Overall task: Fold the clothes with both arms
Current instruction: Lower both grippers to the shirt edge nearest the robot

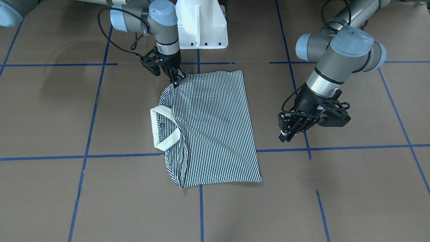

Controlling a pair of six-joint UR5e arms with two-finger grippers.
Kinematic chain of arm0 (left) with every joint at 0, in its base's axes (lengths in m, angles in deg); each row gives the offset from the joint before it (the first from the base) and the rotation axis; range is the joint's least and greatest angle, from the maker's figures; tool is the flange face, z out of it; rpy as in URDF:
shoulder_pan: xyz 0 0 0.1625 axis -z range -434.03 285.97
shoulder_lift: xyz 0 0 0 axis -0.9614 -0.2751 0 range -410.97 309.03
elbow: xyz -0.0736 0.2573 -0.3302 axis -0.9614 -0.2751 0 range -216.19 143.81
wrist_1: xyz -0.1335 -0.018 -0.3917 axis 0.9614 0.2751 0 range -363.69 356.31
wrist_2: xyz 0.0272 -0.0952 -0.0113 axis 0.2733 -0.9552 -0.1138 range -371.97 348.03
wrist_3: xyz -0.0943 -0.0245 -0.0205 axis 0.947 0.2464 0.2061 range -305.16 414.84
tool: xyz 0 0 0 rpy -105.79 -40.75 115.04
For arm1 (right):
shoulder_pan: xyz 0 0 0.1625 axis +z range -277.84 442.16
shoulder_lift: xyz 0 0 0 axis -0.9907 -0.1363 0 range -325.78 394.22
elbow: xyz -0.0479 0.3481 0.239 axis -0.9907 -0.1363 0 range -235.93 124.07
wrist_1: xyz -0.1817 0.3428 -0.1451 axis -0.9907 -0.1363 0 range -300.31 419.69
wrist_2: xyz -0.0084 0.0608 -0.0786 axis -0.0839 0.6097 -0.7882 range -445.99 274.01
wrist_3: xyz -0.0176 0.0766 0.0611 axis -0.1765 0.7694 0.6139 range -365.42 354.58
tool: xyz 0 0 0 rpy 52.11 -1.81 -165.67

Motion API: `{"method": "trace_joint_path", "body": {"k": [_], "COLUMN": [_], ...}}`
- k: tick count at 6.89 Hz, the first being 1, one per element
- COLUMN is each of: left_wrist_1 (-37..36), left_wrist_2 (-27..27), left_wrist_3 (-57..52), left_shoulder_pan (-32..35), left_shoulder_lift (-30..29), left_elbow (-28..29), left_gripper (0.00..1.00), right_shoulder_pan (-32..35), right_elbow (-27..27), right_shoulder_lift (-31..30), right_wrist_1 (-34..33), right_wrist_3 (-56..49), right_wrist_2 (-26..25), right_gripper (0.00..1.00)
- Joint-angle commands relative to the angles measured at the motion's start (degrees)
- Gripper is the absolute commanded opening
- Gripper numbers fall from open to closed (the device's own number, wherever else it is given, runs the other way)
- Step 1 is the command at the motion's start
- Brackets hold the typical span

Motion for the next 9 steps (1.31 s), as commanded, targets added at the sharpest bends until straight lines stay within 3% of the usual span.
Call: {"method": "trace_joint_path", "body": {"k": [1,3,4,5,7,9], "left_wrist_1": [0.00,-3.49,-10.91,-15.42,-16.08,-17.83], "left_wrist_2": [0.00,-1.13,-0.27,5.13,15.43,16.00], "left_wrist_3": [0.35,11.00,16.56,24.01,35.56,36.48], "left_shoulder_pan": [0.00,-3.75,-9.26,-17.50,-32.29,-34.97], "left_shoulder_lift": [0.00,1.06,1.05,1.75,5.95,8.68], "left_elbow": [-0.12,-7.97,-15.25,-20.98,-21.92,-21.66], "left_gripper": [0.29,0.30,0.32,0.33,0.34,0.40], "right_shoulder_pan": [0.10,0.10,0.10,0.10,0.10,0.10], "right_elbow": [2.76,7.24,8.22,8.32,8.94,8.94], "right_shoulder_lift": [-1.52,-3.97,-4.42,-4.34,-4.43,-4.34], "right_wrist_1": [-0.10,-0.01,-0.10,-0.01,-0.01,-0.01], "right_wrist_3": [0.08,0.08,0.08,0.08,0.08,0.08], "right_wrist_2": [0.17,0.17,0.17,0.17,0.17,0.17], "right_gripper": [0.00,0.00,0.00,0.00,0.00,0.00]}}
